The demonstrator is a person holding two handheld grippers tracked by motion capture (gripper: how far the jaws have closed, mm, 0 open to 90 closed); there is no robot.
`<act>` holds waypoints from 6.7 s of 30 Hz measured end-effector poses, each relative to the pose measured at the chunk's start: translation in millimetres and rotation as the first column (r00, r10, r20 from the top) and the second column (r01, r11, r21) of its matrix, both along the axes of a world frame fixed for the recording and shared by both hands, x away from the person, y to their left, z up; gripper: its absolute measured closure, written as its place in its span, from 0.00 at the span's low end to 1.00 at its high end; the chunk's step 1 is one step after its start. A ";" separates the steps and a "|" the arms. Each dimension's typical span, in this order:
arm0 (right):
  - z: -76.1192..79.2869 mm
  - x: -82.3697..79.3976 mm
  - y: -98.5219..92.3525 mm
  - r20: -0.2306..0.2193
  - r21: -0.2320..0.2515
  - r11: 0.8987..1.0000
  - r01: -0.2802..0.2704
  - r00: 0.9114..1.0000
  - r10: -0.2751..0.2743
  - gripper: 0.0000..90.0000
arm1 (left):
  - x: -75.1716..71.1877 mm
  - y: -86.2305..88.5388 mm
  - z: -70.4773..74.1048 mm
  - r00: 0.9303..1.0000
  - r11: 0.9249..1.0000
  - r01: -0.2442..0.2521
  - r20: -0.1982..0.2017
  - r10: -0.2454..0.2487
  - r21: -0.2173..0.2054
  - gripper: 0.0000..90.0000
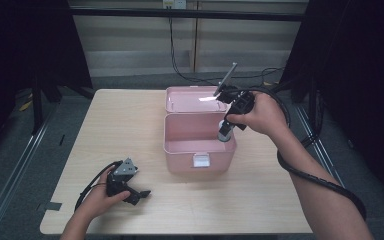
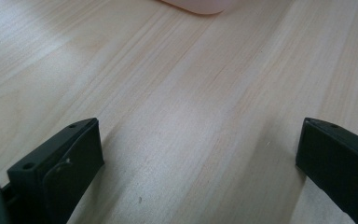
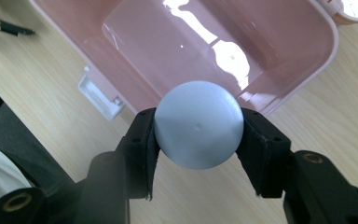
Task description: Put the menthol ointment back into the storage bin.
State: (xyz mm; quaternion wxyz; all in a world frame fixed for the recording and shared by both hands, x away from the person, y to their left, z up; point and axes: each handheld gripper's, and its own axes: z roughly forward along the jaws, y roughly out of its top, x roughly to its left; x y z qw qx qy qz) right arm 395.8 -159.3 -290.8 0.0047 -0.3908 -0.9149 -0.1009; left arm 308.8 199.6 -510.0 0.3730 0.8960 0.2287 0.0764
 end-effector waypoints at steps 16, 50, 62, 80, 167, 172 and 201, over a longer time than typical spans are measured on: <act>-15.3 21.2 19.0 -0.029 -0.013 0.991 0.134 0.991 -0.134 0.56 | 0.0 0.0 0.0 1.000 1.000 0.000 0.000 0.000 0.000 0.00; -60.9 53.2 24.0 -0.030 -0.021 0.922 0.387 0.922 -0.387 0.56 | 0.1 0.1 0.0 1.000 1.000 0.002 -0.002 -0.002 -0.001 0.00; -75.8 60.1 28.1 -0.035 -0.034 0.900 0.435 0.899 -0.436 0.56 | 0.1 0.1 0.0 1.000 1.000 0.002 -0.002 -0.002 0.000 0.00; -98.3 67.9 26.5 -0.014 -0.049 0.874 0.483 0.875 -0.484 0.56 | 0.0 0.0 0.0 1.000 1.000 0.001 -0.002 -0.001 -0.001 0.00; -132.4 68.1 36.7 0.037 -0.015 0.858 0.513 0.858 -0.512 0.55 | 0.1 -0.1 -0.2 1.000 1.000 -0.002 0.002 0.002 -0.002 0.00; -128.9 67.7 35.9 0.054 -0.007 0.858 0.513 0.857 -0.512 0.55 | 0.1 -0.1 -0.2 1.000 1.000 -0.002 0.002 0.002 -0.002 0.00; -116.5 63.0 34.6 0.027 -0.003 0.867 0.499 0.866 -0.499 0.48 | 0.2 0.1 0.0 1.000 1.000 0.000 0.000 0.000 -0.001 0.00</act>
